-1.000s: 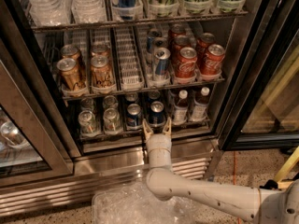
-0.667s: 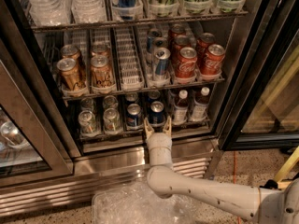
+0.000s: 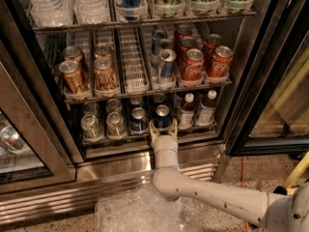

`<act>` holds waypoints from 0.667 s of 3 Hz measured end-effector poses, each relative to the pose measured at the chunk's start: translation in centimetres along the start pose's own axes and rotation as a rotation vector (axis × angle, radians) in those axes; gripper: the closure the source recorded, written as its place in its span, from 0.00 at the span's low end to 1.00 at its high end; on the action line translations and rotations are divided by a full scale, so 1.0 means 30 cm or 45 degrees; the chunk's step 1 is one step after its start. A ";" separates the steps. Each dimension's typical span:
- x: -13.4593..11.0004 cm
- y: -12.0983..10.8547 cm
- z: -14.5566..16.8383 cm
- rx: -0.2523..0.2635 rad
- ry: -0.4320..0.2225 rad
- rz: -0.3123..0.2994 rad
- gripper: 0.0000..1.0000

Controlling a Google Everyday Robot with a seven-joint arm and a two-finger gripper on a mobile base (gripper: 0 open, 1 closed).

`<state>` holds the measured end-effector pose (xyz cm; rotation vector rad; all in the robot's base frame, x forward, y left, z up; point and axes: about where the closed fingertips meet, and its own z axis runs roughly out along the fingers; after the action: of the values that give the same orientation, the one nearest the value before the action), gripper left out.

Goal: Pick pepsi can from bottom shelf of fridge

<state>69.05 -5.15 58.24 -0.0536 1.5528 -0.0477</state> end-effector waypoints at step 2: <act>-0.025 0.005 0.074 -0.030 -0.018 -0.030 0.31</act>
Offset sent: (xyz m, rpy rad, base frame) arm 0.0249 0.0052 0.0063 -0.0239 -0.0077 0.0353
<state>71.26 -4.93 59.03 -0.0904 1.5388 -0.0479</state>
